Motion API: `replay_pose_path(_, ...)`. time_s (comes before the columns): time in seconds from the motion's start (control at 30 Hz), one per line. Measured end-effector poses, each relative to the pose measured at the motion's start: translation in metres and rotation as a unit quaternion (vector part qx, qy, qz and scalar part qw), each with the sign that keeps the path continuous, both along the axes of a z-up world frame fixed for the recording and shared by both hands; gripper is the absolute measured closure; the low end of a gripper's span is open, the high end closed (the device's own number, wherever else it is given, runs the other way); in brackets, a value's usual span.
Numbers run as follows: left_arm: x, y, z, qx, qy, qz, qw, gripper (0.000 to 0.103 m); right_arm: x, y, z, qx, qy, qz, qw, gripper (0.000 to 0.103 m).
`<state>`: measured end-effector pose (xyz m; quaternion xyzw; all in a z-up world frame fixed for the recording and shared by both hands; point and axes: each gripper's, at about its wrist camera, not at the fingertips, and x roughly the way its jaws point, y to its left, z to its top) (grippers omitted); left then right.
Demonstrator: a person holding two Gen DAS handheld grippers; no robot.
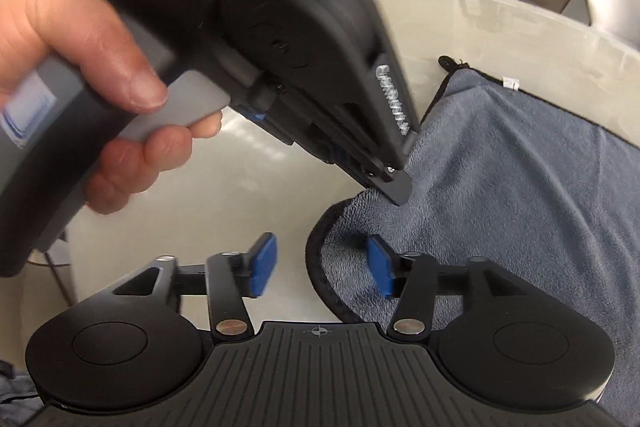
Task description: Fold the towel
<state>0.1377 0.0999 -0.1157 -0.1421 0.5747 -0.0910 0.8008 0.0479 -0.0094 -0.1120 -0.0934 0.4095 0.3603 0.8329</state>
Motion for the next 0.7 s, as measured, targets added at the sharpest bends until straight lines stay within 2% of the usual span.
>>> replay_pose_path(0.1,-0.001,0.0,0.001,-0.003,0.0,-0.004,1.0,0.096,-0.003,0.01,-0.005,-0.024,-0.019,-0.001,1.0,0.051)
replay_pose_path(0.17,-0.001,0.002,0.001,-0.003,0.0,-0.009,1.0,0.096,-0.004,0.015,-0.009,-0.044,-0.031,0.002,0.999,0.066)
replay_pose_path(0.2,-0.001,0.003,0.001,-0.002,0.001,-0.01,0.9999,0.092,-0.003,0.015,-0.01,-0.048,-0.033,0.002,0.998,0.084)
replay_pose_path(0.23,-0.001,0.005,0.0,-0.001,0.002,-0.01,0.9999,0.089,-0.002,0.015,-0.012,-0.051,-0.028,0.003,0.998,0.091)
replay_pose_path(0.37,0.004,0.017,-0.004,-0.011,0.003,0.0,0.9999,0.076,0.005,0.006,-0.008,-0.033,-0.017,-0.01,0.999,0.094)
replay_pose_path(0.47,0.015,0.025,-0.006,-0.036,0.002,0.023,0.9991,0.059,0.007,0.0,-0.003,-0.028,-0.021,-0.015,0.999,0.095)
replay_pose_path(0.57,0.033,0.034,-0.008,-0.045,-0.001,0.033,0.9984,0.055,0.01,-0.007,0.002,-0.022,-0.024,-0.022,0.999,0.095)
replay_pose_path(0.7,0.053,0.041,-0.017,-0.054,0.012,0.041,0.9976,0.055,0.012,-0.016,0.008,-0.015,-0.028,-0.029,0.999,0.096)
